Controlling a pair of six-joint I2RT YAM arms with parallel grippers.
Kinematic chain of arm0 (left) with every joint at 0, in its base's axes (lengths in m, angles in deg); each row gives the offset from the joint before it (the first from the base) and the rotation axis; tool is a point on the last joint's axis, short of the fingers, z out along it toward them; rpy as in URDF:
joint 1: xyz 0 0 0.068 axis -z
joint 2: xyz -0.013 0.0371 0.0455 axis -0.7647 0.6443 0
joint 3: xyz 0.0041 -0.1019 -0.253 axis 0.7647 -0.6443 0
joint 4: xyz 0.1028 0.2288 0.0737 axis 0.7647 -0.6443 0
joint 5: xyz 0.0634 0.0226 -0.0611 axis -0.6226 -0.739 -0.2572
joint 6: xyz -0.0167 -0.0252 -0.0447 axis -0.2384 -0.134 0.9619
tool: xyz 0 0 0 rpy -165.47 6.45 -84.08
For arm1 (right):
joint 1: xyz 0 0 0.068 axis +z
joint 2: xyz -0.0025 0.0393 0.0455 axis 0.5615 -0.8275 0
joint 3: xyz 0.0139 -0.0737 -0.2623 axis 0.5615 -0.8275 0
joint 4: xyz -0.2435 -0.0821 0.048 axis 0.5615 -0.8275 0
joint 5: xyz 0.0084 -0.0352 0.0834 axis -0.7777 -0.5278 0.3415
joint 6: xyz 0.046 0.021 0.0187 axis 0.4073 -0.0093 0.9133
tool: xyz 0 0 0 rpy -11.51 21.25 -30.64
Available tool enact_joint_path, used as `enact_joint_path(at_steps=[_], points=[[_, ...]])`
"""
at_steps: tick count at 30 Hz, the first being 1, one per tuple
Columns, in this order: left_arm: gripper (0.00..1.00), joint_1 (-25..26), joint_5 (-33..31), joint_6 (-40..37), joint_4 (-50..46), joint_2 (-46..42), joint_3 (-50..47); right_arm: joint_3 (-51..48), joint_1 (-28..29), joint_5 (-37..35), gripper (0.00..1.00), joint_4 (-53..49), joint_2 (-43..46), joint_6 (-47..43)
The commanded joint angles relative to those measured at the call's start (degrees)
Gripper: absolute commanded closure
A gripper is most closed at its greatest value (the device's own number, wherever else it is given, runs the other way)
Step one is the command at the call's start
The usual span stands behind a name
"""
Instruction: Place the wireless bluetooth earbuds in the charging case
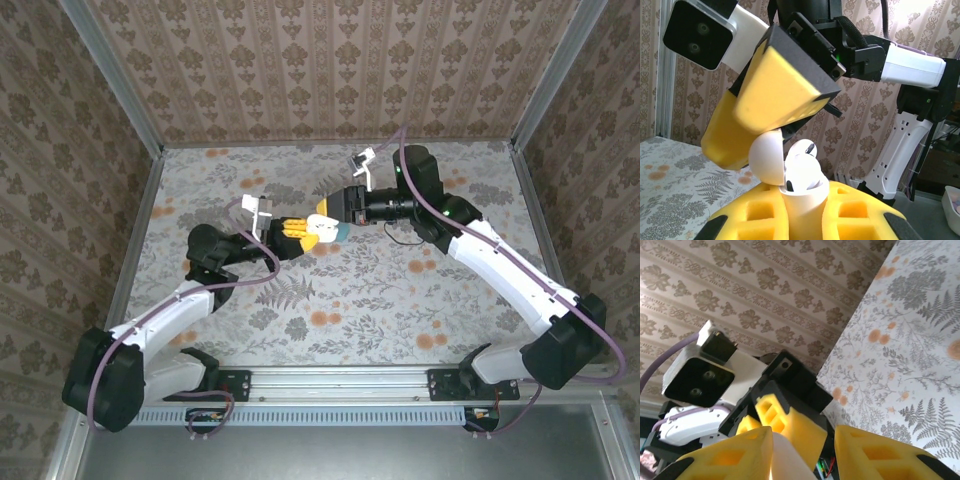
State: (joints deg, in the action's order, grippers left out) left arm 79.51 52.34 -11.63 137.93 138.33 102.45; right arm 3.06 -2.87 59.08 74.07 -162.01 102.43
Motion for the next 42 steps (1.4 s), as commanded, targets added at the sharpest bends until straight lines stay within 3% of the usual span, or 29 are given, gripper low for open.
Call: enact_joint_path(at_steps=[1,12,19,23,31,42], points=[[1.0,-0.23,-0.68,-0.37,0.75,0.42,1.68,-0.03,0.18,5.18,0.62,0.87,2.61,-1.57],[1.0,-1.15,-1.86,0.78,0.68,1.45,1.76,-2.23,0.42,11.32,0.62,-2.47,6.53,-4.95],[1.0,-1.24,-1.57,3.84,1.91,1.92,2.5,-1.89,-0.38,-3.02,0.54,-11.08,9.62,-12.26],[1.0,-1.46,-1.42,6.75,2.0,1.81,3.16,-5.69,-0.97,-5.86,0.51,-5.06,10.73,-11.23],[1.0,-1.8,-1.24,13.55,2.43,1.96,4.8,-12.11,-0.97,-0.69,0.45,13.39,9.01,-3.1],[1.0,-1.99,-0.95,24.34,6.27,5.5,8.24,-11.99,-0.18,4.6,0.56,23.59,4.73,1.5]])
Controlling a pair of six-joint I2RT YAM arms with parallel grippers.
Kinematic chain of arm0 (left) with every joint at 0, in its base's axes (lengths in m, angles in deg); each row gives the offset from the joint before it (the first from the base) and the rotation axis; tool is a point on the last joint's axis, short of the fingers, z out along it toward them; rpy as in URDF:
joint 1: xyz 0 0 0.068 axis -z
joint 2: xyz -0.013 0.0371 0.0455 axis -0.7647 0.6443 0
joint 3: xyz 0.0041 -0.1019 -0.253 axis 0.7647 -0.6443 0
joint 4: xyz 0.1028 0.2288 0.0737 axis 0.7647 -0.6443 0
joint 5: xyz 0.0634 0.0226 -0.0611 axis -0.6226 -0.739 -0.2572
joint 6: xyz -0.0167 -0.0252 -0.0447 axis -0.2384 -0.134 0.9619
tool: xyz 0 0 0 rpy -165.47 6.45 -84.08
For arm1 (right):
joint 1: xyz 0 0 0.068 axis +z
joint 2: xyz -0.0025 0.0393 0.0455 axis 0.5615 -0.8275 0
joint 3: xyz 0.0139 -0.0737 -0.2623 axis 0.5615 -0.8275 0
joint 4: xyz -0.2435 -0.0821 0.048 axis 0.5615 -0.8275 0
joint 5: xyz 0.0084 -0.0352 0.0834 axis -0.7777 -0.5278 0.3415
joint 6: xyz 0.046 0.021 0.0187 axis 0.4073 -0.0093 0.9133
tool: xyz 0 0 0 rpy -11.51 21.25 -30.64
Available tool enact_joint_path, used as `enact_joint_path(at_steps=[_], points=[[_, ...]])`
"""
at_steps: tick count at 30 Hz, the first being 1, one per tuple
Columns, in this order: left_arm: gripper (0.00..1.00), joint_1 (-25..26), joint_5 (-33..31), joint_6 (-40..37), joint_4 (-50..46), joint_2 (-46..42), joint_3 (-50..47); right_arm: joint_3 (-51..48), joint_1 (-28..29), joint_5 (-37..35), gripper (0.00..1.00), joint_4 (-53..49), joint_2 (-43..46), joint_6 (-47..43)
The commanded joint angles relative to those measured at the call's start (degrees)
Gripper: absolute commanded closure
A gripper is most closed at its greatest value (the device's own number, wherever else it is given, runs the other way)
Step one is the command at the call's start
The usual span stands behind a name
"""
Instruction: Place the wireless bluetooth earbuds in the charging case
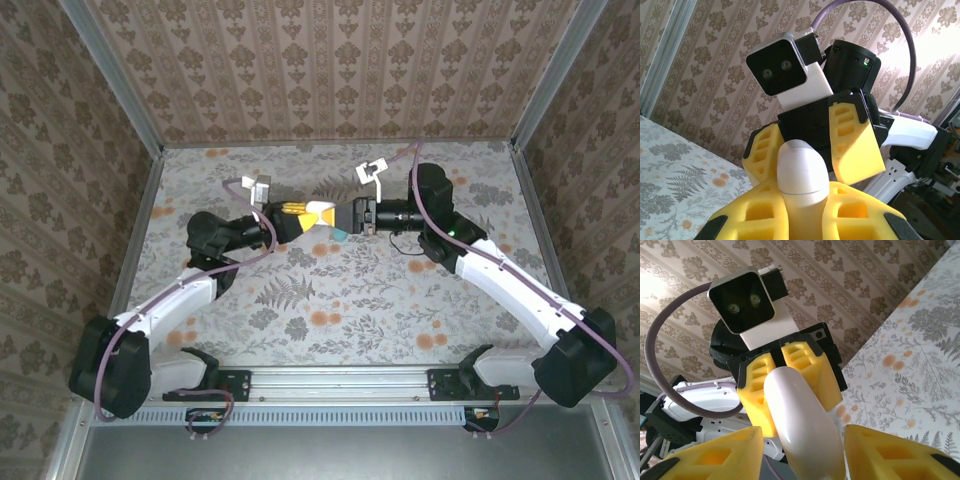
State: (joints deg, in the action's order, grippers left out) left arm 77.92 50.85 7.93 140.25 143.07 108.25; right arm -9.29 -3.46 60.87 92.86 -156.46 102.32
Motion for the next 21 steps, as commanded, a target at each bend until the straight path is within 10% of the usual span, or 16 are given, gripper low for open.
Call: enact_joint_path(at_steps=[1,9,15,21], points=[[1.0,-0.52,0.51,5.73,4.37,1.22,2.76,0.45,0.42,2.73,0.58,4.97,-0.97,1.74],[0.97,-1.31,0.34,7.36,4.97,2.63,2.72,1.01,0.33,1.28,0.81,4.95,-2.11,2.45],[0.43,-4.5,0.37,-5.1,-8.38,-3.22,1.34,0.76,-0.84,-3.98,0.84,-1.04,-1.66,1.4],[0.0,-7.52,-13.78,-37.01,-61.83,-16.73,8.79,-4.82,-4.98,-13.17,0.85,-12.23,1.14,0.76]])
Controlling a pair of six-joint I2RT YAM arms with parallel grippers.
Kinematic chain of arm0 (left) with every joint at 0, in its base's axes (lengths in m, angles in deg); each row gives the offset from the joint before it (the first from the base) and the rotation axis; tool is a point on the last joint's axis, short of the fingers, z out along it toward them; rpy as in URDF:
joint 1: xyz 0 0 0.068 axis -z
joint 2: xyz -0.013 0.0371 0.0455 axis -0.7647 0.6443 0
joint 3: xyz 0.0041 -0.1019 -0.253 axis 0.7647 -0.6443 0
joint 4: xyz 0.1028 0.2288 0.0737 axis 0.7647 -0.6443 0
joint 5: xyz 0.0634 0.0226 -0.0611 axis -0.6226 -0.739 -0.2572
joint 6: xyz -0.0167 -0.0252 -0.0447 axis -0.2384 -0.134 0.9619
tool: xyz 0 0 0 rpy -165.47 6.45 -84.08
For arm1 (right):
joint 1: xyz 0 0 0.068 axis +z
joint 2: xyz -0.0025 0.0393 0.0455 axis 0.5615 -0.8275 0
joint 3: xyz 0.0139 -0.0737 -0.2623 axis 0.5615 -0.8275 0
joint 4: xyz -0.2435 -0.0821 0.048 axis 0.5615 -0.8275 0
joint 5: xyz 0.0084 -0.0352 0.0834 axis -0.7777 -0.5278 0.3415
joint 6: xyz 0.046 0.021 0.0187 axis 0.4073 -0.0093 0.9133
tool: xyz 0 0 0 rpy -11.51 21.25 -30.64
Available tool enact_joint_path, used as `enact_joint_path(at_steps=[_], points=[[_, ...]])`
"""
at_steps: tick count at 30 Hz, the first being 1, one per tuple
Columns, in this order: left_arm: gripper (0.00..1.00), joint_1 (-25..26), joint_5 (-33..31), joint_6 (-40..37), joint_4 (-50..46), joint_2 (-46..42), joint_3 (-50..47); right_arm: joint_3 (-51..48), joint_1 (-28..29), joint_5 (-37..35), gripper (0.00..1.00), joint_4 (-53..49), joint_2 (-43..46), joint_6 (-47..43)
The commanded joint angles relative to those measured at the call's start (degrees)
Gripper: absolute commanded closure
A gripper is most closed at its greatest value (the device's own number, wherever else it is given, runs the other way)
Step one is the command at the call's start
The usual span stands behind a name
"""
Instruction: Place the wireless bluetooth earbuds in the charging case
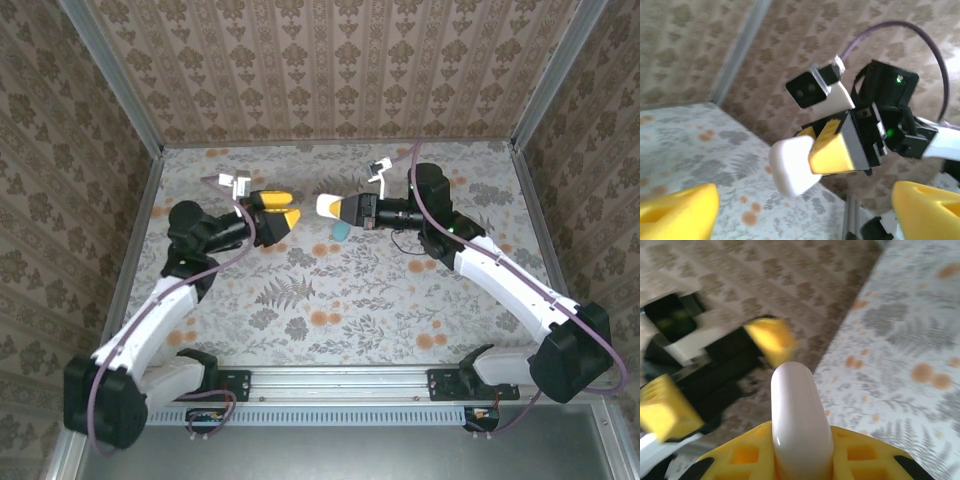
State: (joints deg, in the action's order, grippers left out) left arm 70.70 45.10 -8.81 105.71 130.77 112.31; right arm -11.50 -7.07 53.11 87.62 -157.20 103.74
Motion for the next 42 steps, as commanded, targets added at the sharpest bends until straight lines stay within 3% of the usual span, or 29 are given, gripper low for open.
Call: enact_joint_path(at_steps=[1,4,7,17,21,24,26,27,28,30,33,36,39,42], points=[[0.0,-0.78,-10.83,-23.24,-32.09,-5.62,5.55,-3.4,-1.36,-5.85,0.85,-8.47,1.68,-1.18],[0.0,-3.61,-17.0,-25.18,-38.03,-7.46,5.51,-6.61,-0.28,-6.64,0.85,-9.76,-0.49,-0.95],[0.0,-6.72,-19.43,-22.62,-37.33,-8.18,3.01,-11.05,2.83,-7.25,0.84,-5.08,-4.29,0.83],[0.0,-11.44,-20.06,-16.8,-34.29,-7.56,-3.25,-9.5,13.72,-3.51,0.87,2.79,-28.56,3.44],[0.0,-12.7,-20.47,-16.8,-35.56,-9.16,-4.55,-9.58,15.06,-4.82,0.86,2.13,-30.57,3.19],[0.0,-13.5,-21.07,-16.82,-35.63,-10.68,-5.79,-9.96,15.27,-7.96,0.76,-2.71,-28.51,1.07],[0.0,-14.08,-21.48,-16.87,-35.4,-10.91,-6.33,-9.29,15.14,-11.63,0.64,-8.61,-25.86,-1.64],[0.0,-14.29,-21.73,-16.94,-35.47,-10.77,-6.34,-8.81,15.1,-13.42,0.52,-11.56,-24.62,-2.92],[0.0,-14.64,-22.06,-17.66,-35.75,-10.61,-6.27,-8.39,15.02,-14.96,0.39,-14.61,-22.98,-4.6],[0.0,-15.72,-24.75,-21.48,-38.0,-10.25,-5.46,-7.38,14.1,-17.18,0.0,-19.82,-19.85,-7.3],[0.0,-18.75,-35.6,-27.31,-42.53,-8.13,-3.09,-5.73,11.16,-23.87,0.0,-27.19,-13.27,-11.15],[0.0,-24.13,-40.23,-28.22,-40.92,-4.98,-2.99,-5.5,5.77,-34.66,0.0,-31.17,-4.53,-14.72],[0.0,-27.14,-42.52,-28.26,-33.15,-3.41,-7.28,-7.91,0.22,-50.02,0.0,-29.47,4.96,-17.08],[0.0,-27.77,-48.86,-29.92,-18.67,-1.48,-16.12,-15.94,-4.1,-65.31,0.0,-18.12,12.03,-20.34]])
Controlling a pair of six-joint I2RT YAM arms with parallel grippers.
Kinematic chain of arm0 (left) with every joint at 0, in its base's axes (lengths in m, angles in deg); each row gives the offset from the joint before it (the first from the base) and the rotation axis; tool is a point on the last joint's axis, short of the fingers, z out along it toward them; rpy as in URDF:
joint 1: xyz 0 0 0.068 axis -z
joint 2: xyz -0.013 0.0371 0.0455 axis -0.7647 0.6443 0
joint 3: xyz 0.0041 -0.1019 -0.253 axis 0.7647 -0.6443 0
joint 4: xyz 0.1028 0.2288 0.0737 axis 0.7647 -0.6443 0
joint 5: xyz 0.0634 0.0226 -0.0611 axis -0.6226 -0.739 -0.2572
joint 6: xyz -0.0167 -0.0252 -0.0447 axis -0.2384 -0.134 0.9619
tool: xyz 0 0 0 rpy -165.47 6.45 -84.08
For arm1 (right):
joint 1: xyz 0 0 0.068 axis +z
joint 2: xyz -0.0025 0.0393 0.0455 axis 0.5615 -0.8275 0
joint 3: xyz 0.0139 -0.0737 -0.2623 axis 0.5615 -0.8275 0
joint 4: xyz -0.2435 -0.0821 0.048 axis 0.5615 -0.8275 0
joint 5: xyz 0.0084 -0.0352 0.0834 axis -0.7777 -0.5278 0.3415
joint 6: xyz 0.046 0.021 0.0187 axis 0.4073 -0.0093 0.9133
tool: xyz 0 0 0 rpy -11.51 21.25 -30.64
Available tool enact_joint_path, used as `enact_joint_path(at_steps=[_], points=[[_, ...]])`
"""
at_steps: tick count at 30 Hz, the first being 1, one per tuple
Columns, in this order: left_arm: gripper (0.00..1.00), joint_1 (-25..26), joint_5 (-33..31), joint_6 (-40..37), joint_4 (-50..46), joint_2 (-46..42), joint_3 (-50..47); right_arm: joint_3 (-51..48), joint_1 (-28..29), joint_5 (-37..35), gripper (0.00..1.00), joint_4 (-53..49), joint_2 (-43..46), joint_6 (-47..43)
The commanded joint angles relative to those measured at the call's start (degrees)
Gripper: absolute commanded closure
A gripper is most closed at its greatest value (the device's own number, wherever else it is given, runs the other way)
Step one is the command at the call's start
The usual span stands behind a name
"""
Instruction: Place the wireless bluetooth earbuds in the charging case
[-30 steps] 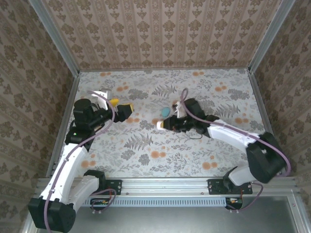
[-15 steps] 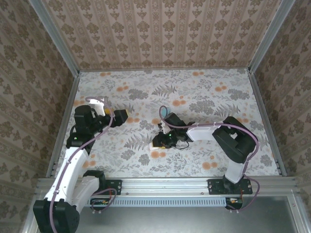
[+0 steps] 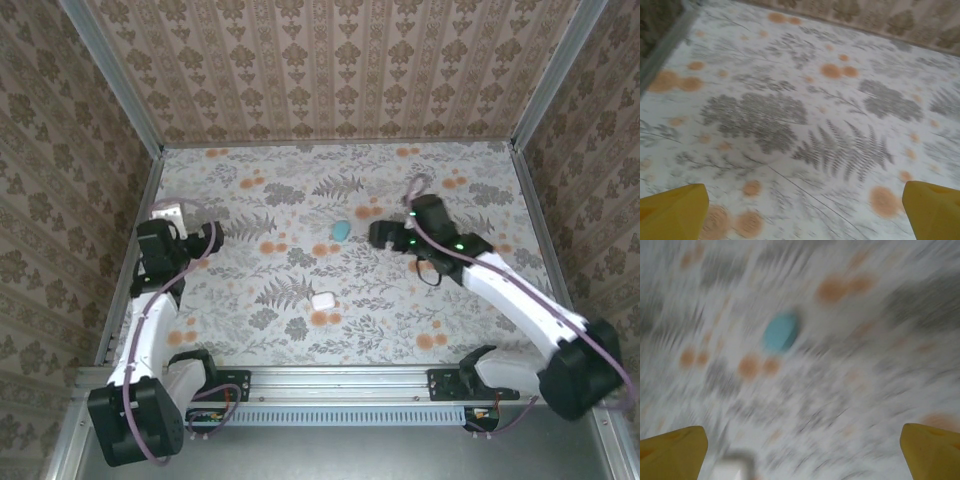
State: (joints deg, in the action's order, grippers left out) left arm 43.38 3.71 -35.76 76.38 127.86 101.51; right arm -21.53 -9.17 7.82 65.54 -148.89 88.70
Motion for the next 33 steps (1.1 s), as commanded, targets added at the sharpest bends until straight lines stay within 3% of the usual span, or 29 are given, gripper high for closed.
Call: enact_joint_path(at_steps=[1,5,7,10,13,15,17,20,23,25,27,33], points=[[0.0,-0.51,-9.92,-3.4,14.83,2.73,-7.87,-10.16,-3.68,-23.62,0.0,10.72,5.61,-6.92],[0.0,-0.18,-12.35,-8.3,24.11,9.45,-11.57,-24.16,-9.52,-23.75,0.0,37.1,7.1,-18.5],[0.0,0.77,-10.69,-9.34,23.64,11.37,-10.42,-24.68,-11.55,-23.33,0.0,39.14,3.5,-20.1],[0.0,2.47,-8.21,-9.54,34.62,13.36,-13.12,-24.49,-13.43,-23.2,0.0,43.49,-3.9,-20.37],[0.0,3.37,-7.02,-9.11,46.12,18.21,-14.24,-26.57,-14.21,-22.14,0.0,55.63,-10.81,-20.9],[0.0,3.76,-6.98,-9.97,51.59,22.93,-14.07,-23.35,-14.67,-21.29,0.0,50.81,-12.34,-21.5],[0.0,3.65,-6.78,-9.39,55.02,27.37,-13.5,-23.36,-14.98,-20.11,0.0,53.74,-13.59,-24.64],[0.0,3.88,-5.43,-10.56,62.41,34.36,-13.34,-28.42,-17.43,-15.77,0.0,67.83,-16.22,-28.28],[0.0,4.25,-5.31,-10.59,54.92,33.22,-10.57,-31.34,-21.78,-7.86,0.0,75.63,-20.53,-25.34],[0.0,4.65,-5.31,-11.1,51.9,33.13,-9.13,-31.16,-22.16,-6.77,0.0,78.62,-23.34,-25.7],[0.0,5.67,-6.79,-12.05,51.68,33.47,-8.63,-26.98,-23.18,-4.87,0.0,68.36,-22.13,-24.68],[0.0,7.25,-8.51,-13.51,49.92,33.42,-7.93,-27.92,-23.32,-4.18,0.0,70.8,-22.4,-25.04]])
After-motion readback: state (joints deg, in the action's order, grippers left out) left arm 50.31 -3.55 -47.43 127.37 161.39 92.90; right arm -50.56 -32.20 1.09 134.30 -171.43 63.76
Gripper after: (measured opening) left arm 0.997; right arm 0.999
